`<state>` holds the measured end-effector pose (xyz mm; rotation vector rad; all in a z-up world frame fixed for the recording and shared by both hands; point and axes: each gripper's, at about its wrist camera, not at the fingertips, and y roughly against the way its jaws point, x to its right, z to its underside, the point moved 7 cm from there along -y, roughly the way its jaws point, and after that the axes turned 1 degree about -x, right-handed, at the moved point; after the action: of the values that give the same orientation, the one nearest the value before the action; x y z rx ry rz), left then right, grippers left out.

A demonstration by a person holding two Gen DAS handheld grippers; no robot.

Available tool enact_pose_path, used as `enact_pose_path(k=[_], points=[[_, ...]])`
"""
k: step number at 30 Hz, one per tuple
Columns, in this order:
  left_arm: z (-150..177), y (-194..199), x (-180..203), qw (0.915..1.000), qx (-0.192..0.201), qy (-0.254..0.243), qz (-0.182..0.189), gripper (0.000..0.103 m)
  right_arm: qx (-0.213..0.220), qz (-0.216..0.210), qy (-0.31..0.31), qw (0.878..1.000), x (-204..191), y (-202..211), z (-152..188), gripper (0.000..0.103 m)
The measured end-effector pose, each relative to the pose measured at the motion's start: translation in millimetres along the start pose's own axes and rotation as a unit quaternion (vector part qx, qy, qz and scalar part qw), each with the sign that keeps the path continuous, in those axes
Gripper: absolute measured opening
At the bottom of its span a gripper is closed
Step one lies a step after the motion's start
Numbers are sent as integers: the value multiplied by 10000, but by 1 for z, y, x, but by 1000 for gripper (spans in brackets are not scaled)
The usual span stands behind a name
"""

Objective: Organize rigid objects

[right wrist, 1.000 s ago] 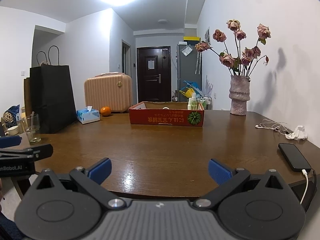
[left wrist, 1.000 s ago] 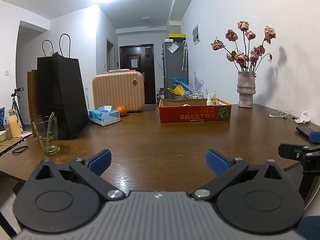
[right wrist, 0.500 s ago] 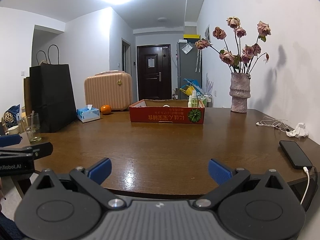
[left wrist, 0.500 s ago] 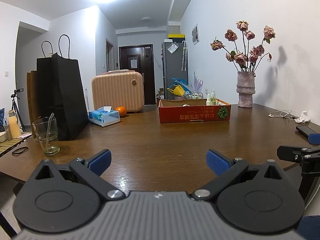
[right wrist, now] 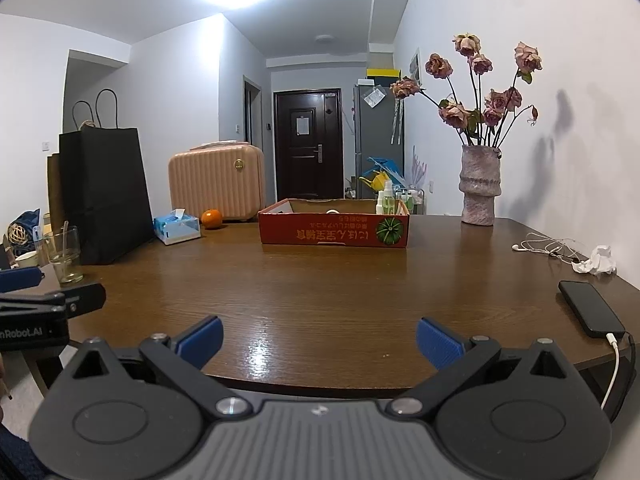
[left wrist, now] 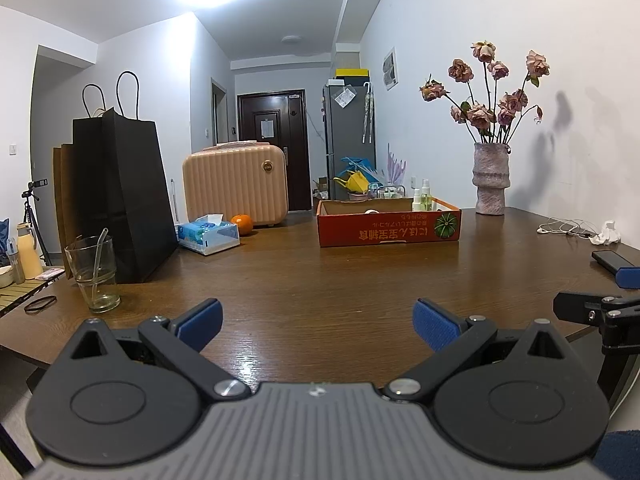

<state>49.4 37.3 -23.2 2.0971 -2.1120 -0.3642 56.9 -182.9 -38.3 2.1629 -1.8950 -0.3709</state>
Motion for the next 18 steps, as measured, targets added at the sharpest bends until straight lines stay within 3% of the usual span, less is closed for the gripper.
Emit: enact_pose_path(k=[18], points=[[-1,0,0,10000,24,-18,-10,103,-24,-13,-7,10000,-1,-1,1,103]])
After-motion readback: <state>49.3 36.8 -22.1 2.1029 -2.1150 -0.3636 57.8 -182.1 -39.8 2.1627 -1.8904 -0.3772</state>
